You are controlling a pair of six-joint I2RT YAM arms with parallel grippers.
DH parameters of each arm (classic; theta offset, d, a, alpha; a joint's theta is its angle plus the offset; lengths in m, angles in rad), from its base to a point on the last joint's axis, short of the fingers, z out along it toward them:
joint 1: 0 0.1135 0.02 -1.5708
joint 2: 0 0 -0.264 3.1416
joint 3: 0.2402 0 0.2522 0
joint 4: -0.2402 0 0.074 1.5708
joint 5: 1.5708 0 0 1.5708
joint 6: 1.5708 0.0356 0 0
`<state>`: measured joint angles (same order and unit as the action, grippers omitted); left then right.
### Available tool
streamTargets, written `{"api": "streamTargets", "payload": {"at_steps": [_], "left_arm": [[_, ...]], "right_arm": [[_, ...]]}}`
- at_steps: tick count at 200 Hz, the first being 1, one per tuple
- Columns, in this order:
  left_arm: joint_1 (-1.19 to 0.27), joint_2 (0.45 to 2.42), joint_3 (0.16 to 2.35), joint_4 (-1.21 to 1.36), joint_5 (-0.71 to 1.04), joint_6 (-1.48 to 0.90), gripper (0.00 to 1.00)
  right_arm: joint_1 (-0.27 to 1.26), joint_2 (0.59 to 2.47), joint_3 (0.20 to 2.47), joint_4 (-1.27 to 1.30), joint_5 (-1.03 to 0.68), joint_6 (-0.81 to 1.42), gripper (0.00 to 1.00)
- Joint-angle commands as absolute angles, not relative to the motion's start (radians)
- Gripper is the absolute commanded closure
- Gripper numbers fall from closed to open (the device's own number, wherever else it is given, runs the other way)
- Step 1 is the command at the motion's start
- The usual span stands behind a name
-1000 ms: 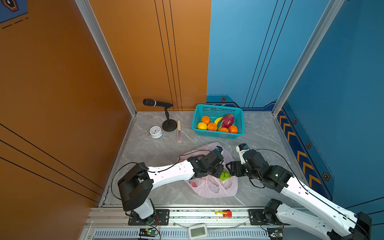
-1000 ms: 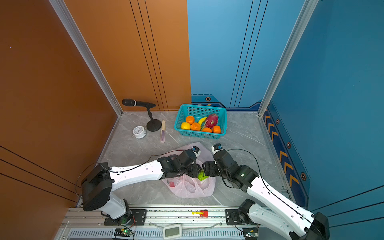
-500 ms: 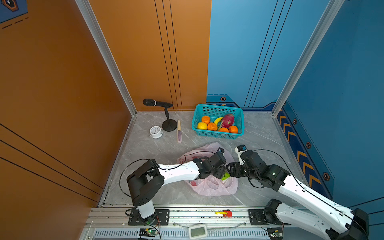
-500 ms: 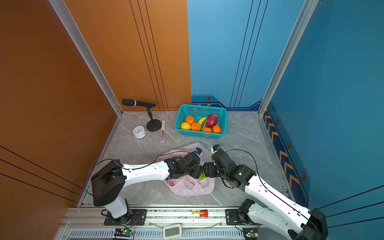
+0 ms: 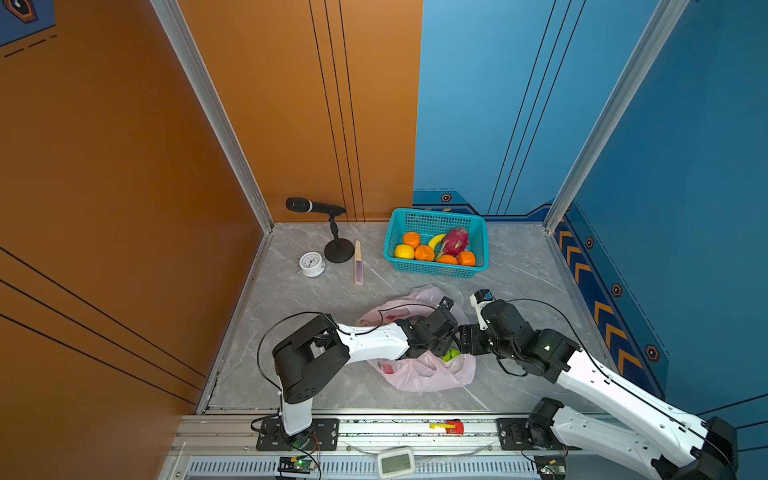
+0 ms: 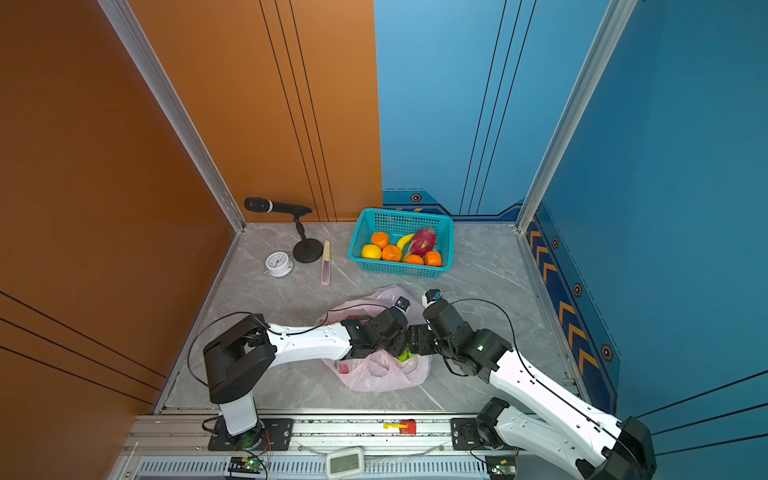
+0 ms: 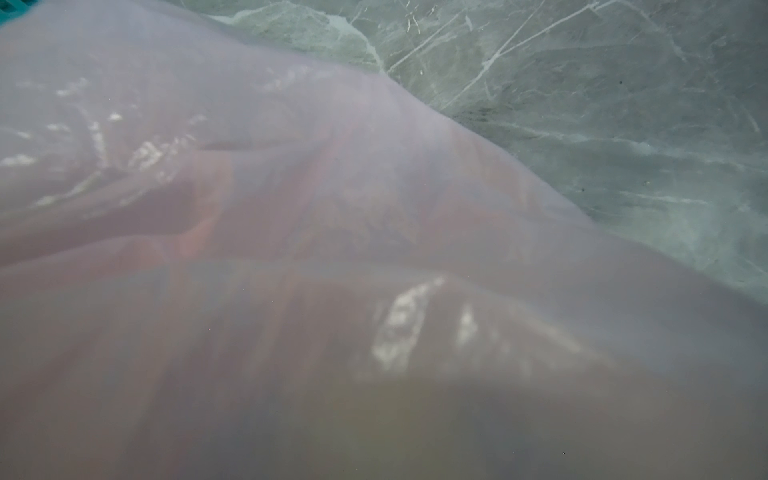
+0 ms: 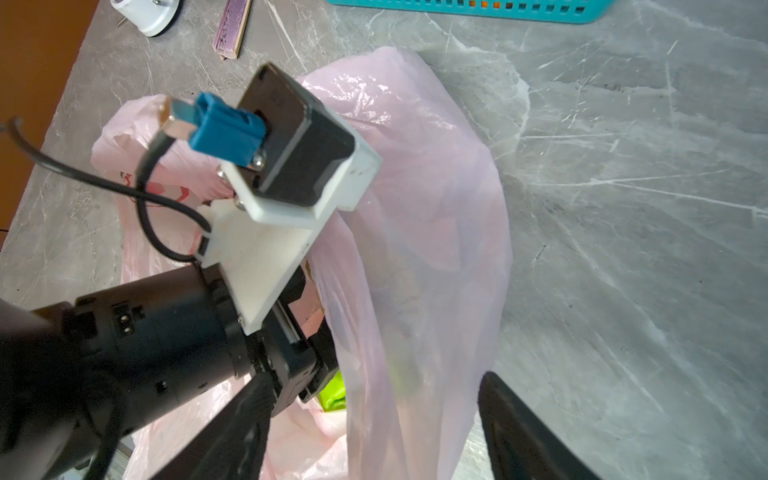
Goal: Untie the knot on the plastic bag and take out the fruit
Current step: 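Grasp the yellow-green fruit inside the bag with the left gripper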
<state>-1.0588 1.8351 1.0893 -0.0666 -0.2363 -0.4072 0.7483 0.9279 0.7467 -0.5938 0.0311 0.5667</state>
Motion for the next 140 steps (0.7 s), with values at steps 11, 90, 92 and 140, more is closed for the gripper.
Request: {"api": "streamTargets", "payload": {"at_steps": [11, 90, 92, 140], "left_arm": [[-1.069, 1.854, 1.101, -0.096, -0.226, -0.394, 0.41], [-1.067, 1.77, 1.076, -0.068, -0.177, -0.394, 0.61], [-1.067, 1.767, 1.074, -0.068, -0.177, -0.394, 0.61], [-1.066, 1.704, 1.037, -0.026, -0.169, -0.379, 0.69]], "right_arm": [[0.756, 0.92, 0.742, -0.641, 0.053, 0.584, 0.2], [0.749, 0.91, 0.729, -0.666, 0.094, 0.622, 0.18], [0.75, 0.91, 0.73, -0.667, 0.097, 0.625, 0.18], [0.728, 0.934, 0.736, -0.695, 0.144, 0.664, 0.18]]}}
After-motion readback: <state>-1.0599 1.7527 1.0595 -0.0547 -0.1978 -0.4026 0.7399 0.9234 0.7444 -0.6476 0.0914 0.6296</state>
